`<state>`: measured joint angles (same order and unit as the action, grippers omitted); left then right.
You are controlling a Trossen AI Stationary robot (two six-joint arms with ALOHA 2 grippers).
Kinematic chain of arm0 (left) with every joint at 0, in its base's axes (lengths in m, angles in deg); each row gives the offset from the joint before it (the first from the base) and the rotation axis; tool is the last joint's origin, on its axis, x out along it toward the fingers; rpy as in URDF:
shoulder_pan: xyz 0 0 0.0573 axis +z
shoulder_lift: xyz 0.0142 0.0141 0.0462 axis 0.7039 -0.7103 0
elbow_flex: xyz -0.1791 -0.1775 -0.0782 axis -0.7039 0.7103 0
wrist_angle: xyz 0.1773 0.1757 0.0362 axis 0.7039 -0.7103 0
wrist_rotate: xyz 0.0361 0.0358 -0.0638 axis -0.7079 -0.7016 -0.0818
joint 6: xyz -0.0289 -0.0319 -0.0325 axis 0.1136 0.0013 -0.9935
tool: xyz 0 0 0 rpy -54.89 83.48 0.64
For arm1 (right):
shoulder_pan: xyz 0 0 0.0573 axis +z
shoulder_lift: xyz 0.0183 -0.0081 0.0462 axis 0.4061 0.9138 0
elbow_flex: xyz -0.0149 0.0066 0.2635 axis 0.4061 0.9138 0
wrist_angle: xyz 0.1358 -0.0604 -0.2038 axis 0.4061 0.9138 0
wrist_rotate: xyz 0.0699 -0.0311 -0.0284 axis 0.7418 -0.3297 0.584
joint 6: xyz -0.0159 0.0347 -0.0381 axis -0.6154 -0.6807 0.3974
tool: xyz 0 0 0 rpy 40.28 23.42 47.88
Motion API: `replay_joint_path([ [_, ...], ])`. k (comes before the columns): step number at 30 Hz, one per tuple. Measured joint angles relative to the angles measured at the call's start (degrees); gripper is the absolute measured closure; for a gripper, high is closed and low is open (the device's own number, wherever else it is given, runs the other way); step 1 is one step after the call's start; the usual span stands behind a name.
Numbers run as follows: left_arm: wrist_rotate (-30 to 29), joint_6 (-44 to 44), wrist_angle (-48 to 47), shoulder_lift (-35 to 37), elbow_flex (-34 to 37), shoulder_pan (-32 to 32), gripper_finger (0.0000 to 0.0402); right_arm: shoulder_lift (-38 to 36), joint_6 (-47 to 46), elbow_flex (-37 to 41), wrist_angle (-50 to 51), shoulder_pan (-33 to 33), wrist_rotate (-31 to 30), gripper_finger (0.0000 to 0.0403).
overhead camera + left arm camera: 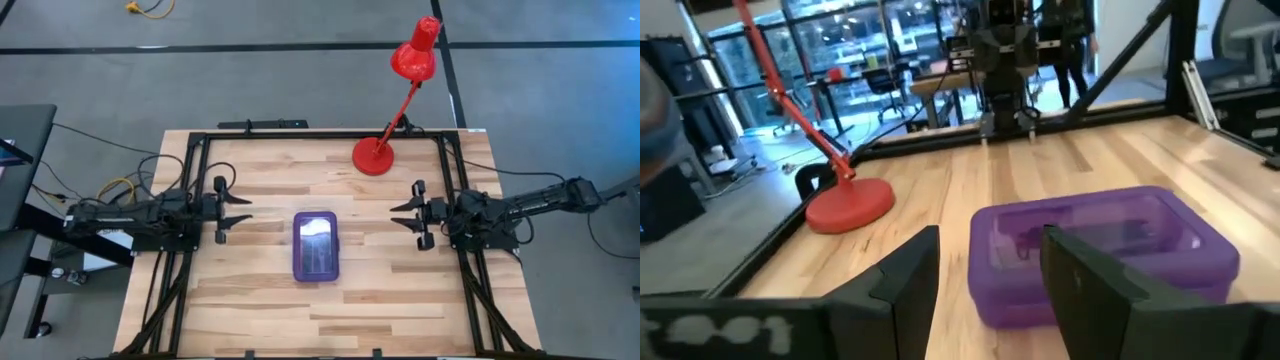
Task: Pick & place school supplies into a supply box
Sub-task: Return to Home Position
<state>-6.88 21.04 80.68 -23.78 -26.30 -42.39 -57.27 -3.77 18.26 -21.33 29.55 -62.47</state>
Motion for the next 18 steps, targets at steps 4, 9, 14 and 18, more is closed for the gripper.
replay_joint_path([
  [4,0.36,-2.06,1.15,3.84,2.85,0.12,0.0239,-0.48,0.06,0.00,0.87,0.00,0.00,0.0296],
  [9,1.44,-0.95,1.12,6.59,2.87,0.13,0.0239,-0.83,1.93,0.00,1.62,0.50,-0.42,0.0296],
  [14,1.62,0.50,0.71,6.33,2.87,0.15,0.0239,-1.56,2.60,0.00,4.63,3.82,-8.57,0.0296],
  [18,1.63,0.67,0.65,6.46,2.87,0.15,0.0239,-3.41,3.33,0.11,6.94,7.20,-13.19,0.0296],
])
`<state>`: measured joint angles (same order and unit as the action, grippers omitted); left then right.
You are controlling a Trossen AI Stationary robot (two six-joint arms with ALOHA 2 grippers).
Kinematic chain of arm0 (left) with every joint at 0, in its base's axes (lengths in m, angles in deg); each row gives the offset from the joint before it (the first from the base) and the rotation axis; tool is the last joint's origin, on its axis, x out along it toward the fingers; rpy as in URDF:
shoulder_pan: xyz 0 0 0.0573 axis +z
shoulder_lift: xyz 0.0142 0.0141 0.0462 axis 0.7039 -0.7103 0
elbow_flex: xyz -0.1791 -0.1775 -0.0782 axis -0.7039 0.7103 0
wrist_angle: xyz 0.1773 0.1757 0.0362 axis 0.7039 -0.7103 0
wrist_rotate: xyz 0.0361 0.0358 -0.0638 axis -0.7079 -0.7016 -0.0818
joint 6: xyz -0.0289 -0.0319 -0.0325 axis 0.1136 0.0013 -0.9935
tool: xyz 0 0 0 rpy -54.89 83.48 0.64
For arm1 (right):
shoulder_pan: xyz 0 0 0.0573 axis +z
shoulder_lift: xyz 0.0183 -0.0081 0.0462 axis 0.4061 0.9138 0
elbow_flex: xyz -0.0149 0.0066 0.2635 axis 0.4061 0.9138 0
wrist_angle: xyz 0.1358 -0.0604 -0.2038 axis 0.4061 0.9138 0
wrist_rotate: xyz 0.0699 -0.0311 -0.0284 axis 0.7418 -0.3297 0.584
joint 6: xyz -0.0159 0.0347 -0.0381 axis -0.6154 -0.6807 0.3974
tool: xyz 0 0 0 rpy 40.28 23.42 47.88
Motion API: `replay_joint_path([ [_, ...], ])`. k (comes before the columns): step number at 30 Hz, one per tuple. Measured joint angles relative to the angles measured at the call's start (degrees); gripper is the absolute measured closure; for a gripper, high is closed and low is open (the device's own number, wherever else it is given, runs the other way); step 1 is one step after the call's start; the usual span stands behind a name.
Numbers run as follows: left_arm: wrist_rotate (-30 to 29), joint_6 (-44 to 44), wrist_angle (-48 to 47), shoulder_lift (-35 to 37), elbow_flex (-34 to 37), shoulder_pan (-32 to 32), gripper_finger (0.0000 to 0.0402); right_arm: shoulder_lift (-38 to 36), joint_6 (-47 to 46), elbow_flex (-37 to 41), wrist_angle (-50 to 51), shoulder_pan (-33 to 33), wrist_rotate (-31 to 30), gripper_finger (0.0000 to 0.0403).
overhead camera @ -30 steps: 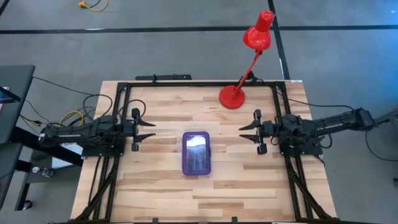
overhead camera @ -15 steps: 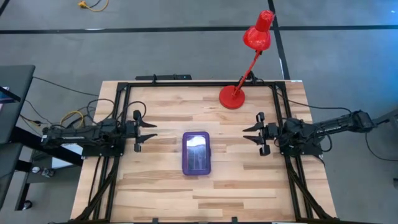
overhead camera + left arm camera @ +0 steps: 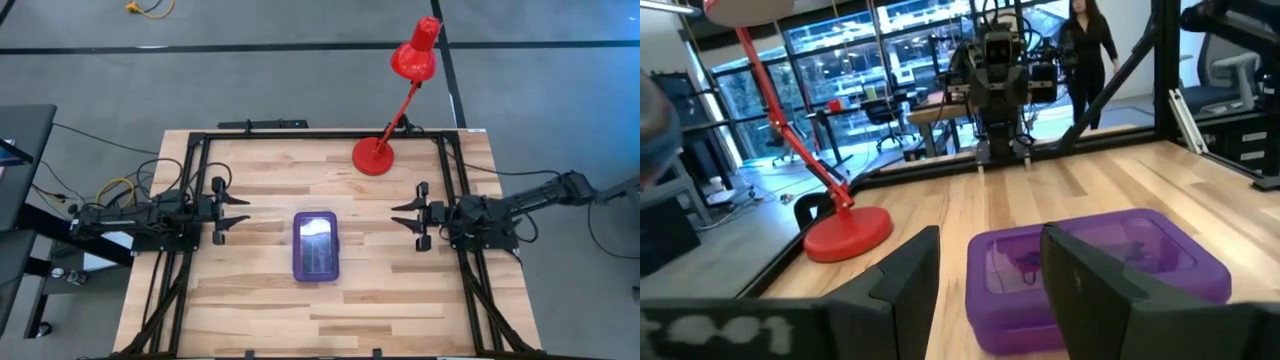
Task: Pick & place school supplies into a supply box
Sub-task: Return to Home Position
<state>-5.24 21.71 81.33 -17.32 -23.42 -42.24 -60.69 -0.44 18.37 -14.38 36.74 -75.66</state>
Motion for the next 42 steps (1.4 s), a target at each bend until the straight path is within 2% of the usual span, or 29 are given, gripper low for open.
replay_joint_path([
  [7,0.04,0.00,-0.07,-0.04,0.02,-0.04,0.0239,-8.51,2.33,0.04,5.55,5.72,-7.44,0.0296],
  [14,-0.13,0.68,-0.10,-0.07,0.04,0.00,0.0239,-14.73,-0.15,0.07,14.83,9.00,-10.10,0.0296],
  [20,0.03,-0.10,-0.13,-0.07,0.04,0.00,0.0239,-17.44,0.84,0.09,17.68,10.27,-12.18,0.0296],
  [24,0.04,-0.17,-0.13,-0.06,0.04,0.00,0.0239,-22.35,2.31,0.11,19.18,10.11,-11.88,0.0296],
  [26,0.07,-0.15,-0.13,-0.05,0.04,0.00,0.0239,-25.72,2.30,0.11,20.94,8.99,-7.49,0.0296],
  [28,0.08,-0.15,-0.15,-0.07,0.04,0.00,0.0239,-25.67,2.08,0.01,21.79,6.83,-1.77,0.0296],
  [31,0.23,-0.15,-0.19,-0.12,0.04,0.00,0.0239,-25.47,-0.92,-0.02,23.29,2.08,1.71,0.0296],
  [35,0.42,0.02,-0.24,-0.11,0.04,0.00,0.0239,-25.68,-2.85,0.09,25.41,-4.79,11.33,0.0296],
  [38,0.42,0.07,-0.26,-0.13,0.04,0.00,0.0239,-25.66,-2.79,0.09,25.75,-8.10,13.39,0.0296],
  [42,0.23,1.08,-0.30,-0.29,0.04,0.02,0.0239,-25.45,-0.92,0.11,26.80,-9.31,13.41,0.0296],
])
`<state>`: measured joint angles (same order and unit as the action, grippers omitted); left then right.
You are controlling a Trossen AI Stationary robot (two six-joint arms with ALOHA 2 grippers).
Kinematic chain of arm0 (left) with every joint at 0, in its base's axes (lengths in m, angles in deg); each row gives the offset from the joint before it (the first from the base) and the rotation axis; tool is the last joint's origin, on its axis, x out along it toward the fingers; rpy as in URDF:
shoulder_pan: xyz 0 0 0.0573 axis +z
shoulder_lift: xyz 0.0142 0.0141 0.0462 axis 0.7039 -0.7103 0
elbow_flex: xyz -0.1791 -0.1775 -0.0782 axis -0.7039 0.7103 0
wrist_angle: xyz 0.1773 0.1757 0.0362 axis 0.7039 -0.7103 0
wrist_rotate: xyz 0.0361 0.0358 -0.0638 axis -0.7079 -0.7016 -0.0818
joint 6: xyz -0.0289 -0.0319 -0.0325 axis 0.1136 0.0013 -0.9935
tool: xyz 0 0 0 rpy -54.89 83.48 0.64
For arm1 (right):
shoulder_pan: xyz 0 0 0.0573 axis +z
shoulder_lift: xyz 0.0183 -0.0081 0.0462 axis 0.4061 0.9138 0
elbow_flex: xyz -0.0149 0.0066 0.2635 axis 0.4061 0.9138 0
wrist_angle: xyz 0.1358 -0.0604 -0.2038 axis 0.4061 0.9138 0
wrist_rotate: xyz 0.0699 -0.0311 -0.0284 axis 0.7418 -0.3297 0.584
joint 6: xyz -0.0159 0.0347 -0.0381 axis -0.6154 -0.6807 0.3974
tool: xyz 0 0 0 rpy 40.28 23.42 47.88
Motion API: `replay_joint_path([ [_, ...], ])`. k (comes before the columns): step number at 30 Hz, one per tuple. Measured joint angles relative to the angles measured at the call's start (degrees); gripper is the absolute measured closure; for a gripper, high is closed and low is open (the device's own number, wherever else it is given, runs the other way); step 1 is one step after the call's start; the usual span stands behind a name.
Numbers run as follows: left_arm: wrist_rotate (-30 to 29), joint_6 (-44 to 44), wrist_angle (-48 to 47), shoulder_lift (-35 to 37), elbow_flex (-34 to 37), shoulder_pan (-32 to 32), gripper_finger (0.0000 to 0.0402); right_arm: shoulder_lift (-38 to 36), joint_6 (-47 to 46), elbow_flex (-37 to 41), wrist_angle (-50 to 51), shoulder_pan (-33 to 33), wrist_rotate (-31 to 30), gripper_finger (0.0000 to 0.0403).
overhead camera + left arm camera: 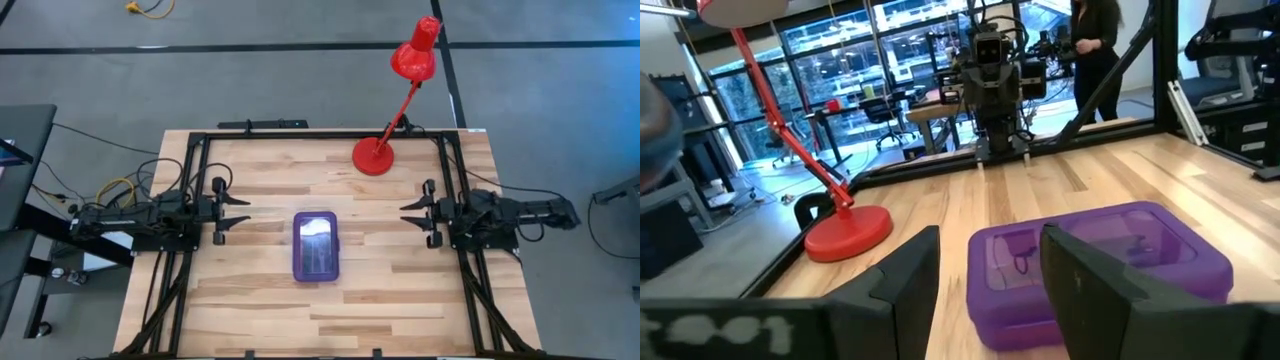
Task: Pick & place school supplies into a supply box
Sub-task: Return to Home Position
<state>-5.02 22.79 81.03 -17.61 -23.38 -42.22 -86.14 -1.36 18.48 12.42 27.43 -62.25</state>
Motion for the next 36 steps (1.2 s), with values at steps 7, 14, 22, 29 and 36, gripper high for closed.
replay_joint_path([
  [7,-0.15,-2.08,0.00,-0.72,0.00,0.02,0.0239,1.72,1.59,0.02,0.02,-1.73,0.00,0.0296],
  [14,-0.14,-2.01,0.00,-0.72,0.02,0.02,0.0239,1.98,1.67,0.02,0.04,-1.75,0.01,0.0296],
  [22,-0.14,-1.89,0.00,-0.72,0.02,0.02,0.0239,1.97,1.67,0.04,0.04,-1.75,0.02,0.0296],
  [29,-0.14,-1.89,0.00,-0.72,0.02,0.02,0.0239,1.97,1.70,0.04,0.05,-1.75,0.03,0.0296],
  [36,-0.14,-2.07,0.00,-0.72,0.02,0.03,0.0239,1.98,1.69,0.04,0.07,-1.75,0.04,0.0296],
])
